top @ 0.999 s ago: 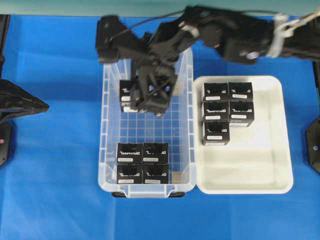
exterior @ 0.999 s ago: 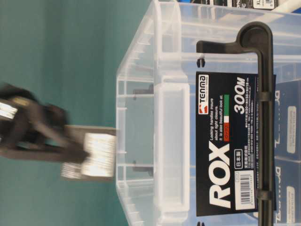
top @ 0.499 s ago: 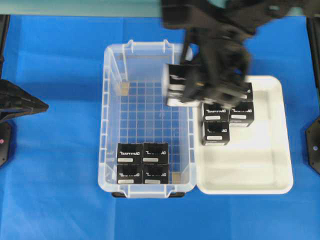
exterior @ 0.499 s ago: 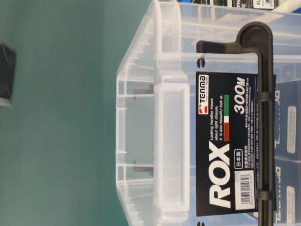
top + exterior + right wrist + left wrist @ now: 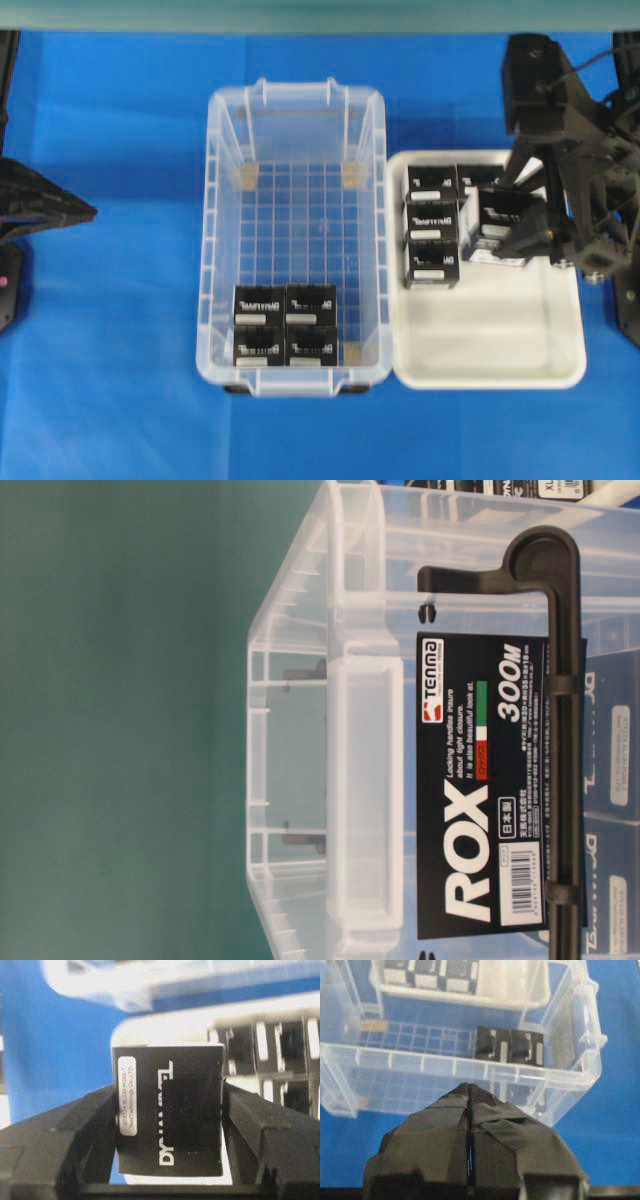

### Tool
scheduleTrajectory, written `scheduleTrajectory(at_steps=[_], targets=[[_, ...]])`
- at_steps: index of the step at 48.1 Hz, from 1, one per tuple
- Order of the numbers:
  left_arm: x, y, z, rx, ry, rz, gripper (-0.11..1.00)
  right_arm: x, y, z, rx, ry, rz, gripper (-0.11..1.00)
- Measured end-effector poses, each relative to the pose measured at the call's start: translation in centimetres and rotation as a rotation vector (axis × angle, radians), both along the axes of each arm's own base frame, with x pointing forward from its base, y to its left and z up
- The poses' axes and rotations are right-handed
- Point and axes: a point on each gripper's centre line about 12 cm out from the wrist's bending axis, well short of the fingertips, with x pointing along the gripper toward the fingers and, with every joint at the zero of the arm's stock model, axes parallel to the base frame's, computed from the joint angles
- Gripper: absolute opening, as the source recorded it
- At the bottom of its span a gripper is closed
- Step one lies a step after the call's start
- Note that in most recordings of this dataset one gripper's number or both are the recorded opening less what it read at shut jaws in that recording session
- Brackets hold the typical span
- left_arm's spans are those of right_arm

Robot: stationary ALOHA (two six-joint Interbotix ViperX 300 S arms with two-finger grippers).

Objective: Pick the box from inside the plastic case
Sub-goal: 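Carry the box right and lower it onto the white tray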

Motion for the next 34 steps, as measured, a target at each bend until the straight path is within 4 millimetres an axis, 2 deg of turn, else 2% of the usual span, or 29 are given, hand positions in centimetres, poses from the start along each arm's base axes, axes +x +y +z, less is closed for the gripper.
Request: scheduleTrajectory(at_steps=[9,14,25,34], targets=[[0.0,0.0,0.0,0.0,0.002,0.0,-0.05,-2.4,0.8,-6.5,-0.029,0.078,0.005,0.63],[0.0,0.0,0.0,0.0,0.003,0.0,-0.05,-3.0,1.0,-9.0,-0.052,0.096,0.007,0.63],[0.1,0.0,0.0,0.0,0.002,0.0,-0.05,-3.5,0.7,-12.9,-0.096,0.086,-0.02,0.63],[0.1,0.0,0.0,0.0,0.0,0.0,-0.05,-2.9,0.7,-14.7,-0.118,0.086,-0.012,0.63]])
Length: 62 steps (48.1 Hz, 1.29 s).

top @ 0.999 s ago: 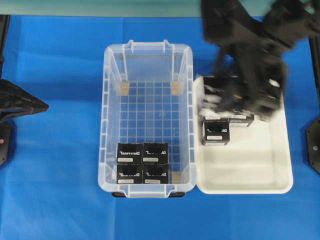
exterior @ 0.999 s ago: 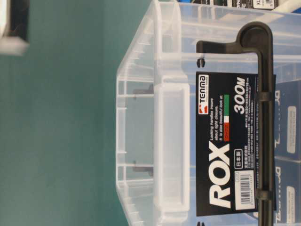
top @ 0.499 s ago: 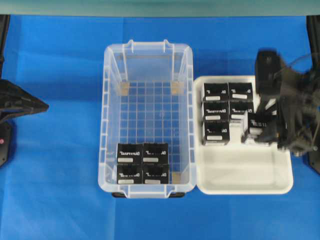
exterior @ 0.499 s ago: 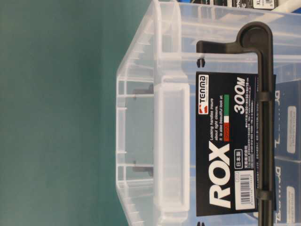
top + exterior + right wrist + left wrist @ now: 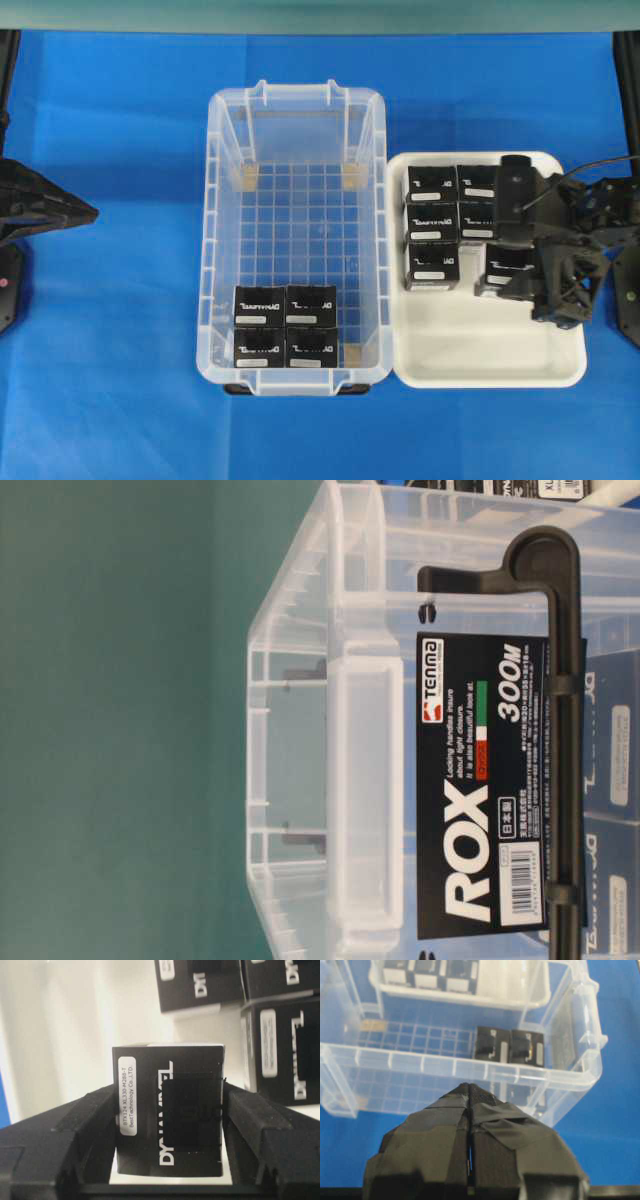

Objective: Pick the box from inside the plastic case
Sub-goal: 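Carry the box right and lower it onto the white tray, then open the right gripper and withdraw it to the right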

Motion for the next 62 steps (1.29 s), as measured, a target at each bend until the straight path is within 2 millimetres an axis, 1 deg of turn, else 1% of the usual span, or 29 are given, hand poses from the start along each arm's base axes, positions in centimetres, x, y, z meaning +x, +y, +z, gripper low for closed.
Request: scheduleTrajectory(at_steps=[9,16,27,49,50,54,56,58,62], targets=[[0.0,0.0,0.0,0.0,0.002,0.0,-0.05,0.8,-0.3,-1.9,-0.052,0.046,0.052,0.63],[0.1,0.0,-0.1,0.0,0.003,0.0,-0.05,1.3,-0.6,-2.8,-0.074,0.064,0.069,0.63],[0.1,0.0,-0.1,0.0,0.003,0.0,-0.05,1.6,-0.6,-2.9,-0.081,0.046,0.066,0.63],[0.1,0.0,0.0,0.0,0.002,0.0,-0.05,1.6,-0.7,-3.0,-0.079,0.048,0.06,0.63],[0.1,0.0,0.0,0.0,0.002,0.0,-0.05,1.6,-0.7,-3.0,-0.078,0.048,0.059,0.65],[0.1,0.0,0.0,0.0,0.002,-0.002,-0.05,1.8,-0.7,-2.8,-0.079,0.04,0.056,0.85],[0.0,0.0,0.0,0.0,0.0,0.0,-0.05,1.9,-0.7,-2.6,-0.08,0.033,0.055,0.91],[0.1,0.0,-0.1,0.0,0.003,0.0,-0.05,1.9,-0.8,-2.5,-0.08,0.027,0.053,0.93],[0.1,0.0,0.0,-0.002,0.001,0.0,-0.05,2.0,-0.8,-2.1,-0.09,0.015,0.058,0.93]])
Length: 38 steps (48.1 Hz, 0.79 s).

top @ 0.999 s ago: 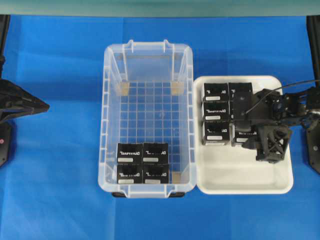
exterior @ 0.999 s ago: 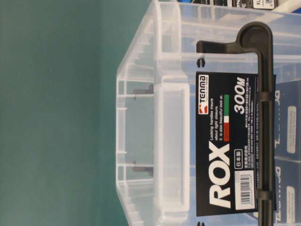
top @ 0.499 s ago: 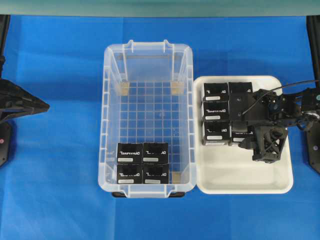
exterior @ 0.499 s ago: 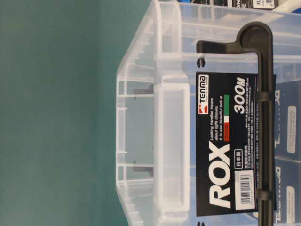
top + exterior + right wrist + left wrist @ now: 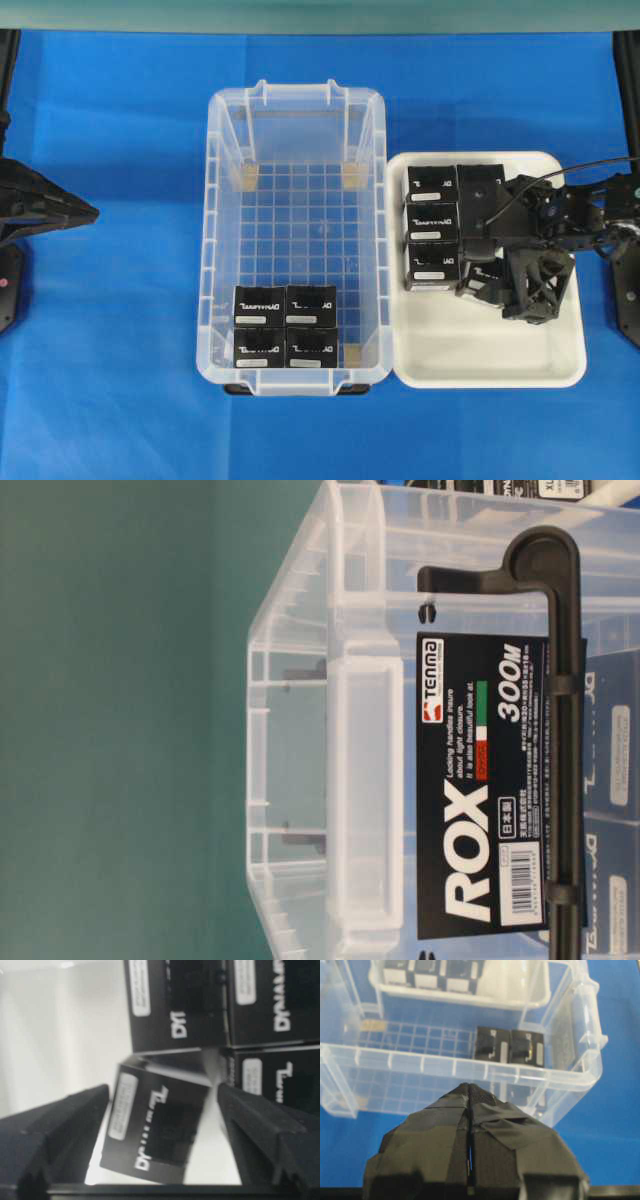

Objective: Pick the box from inside the plastic case
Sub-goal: 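Open the right gripper and withdraw it to the right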

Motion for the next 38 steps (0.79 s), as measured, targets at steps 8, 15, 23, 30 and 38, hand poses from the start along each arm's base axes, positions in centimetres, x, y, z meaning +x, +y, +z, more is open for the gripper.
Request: scheduleTrajectory(at_steps=[8,15,23,30,38], targets=[[0.0,-0.1,0.0,0.002,0.0,-0.006,-0.05,0.1,-0.2,0.3,-0.034,-0.008,0.025,0.92],[0.0,-0.1,0.0,0.002,-0.001,-0.008,-0.05,0.2,-0.3,1.2,-0.042,-0.004,0.033,0.92],[0.0,-0.2,0.0,0.002,-0.001,-0.009,-0.05,-0.1,-0.2,3.9,-0.013,-0.055,-0.031,0.92],[0.0,-0.2,0.0,0.002,0.0,-0.009,-0.05,-1.3,0.1,6.5,0.029,-0.128,-0.112,0.92],[0.0,-0.2,0.0,0.002,-0.001,-0.009,-0.05,-2.7,1.1,9.0,0.074,-0.216,-0.146,0.92]])
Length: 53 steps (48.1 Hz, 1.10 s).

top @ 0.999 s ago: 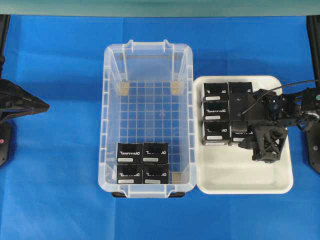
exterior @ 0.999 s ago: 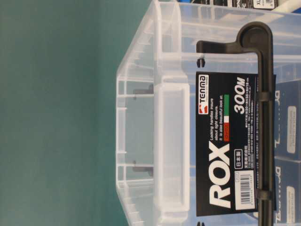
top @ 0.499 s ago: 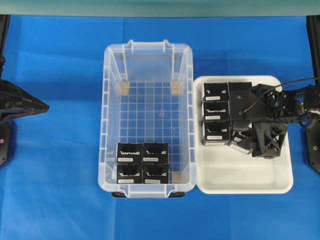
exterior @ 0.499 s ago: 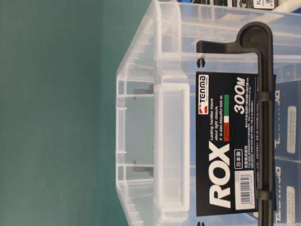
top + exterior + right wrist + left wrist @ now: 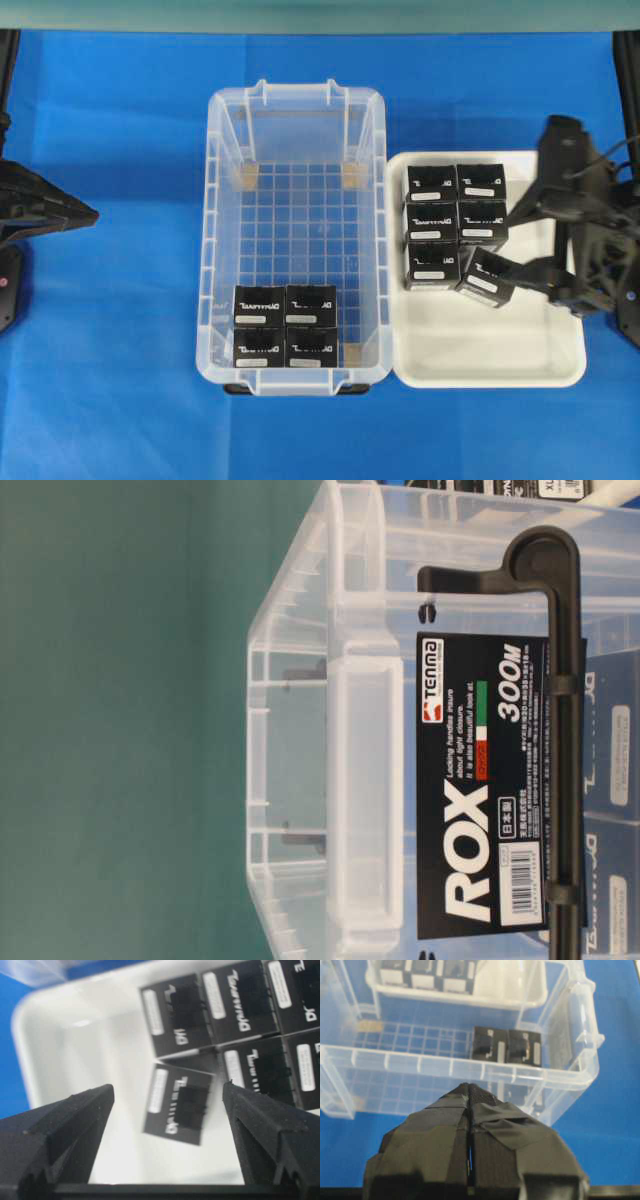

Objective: Pick the box from inside the plastic case
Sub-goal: 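Open the right gripper and withdraw it to the right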

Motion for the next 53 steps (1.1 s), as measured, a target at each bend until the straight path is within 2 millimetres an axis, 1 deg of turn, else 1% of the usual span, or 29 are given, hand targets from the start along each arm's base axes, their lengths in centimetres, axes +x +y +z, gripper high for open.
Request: scheduleTrajectory(at_steps=[7,19,31,41,53], targets=[[0.0,0.0,0.0,0.0,0.002,0.0,-0.05,-1.2,0.5,3.0,-0.002,-0.16,0.004,0.92],[0.0,0.0,0.0,0.001,0.0,-0.001,-0.05,-2.3,0.5,6.4,-0.029,-0.388,-0.002,0.92],[0.0,0.0,-0.1,0.001,0.002,-0.001,-0.05,-2.9,0.4,7.8,-0.048,-0.481,-0.002,0.92],[-0.1,0.0,0.2,0.003,-0.017,-0.001,-0.05,-3.4,0.5,9.3,-0.056,-0.583,-0.003,0.92],[-0.3,0.0,0.4,0.01,-0.049,-0.004,-0.04,-4.6,1.5,10.2,-0.043,-0.673,0.043,0.92]])
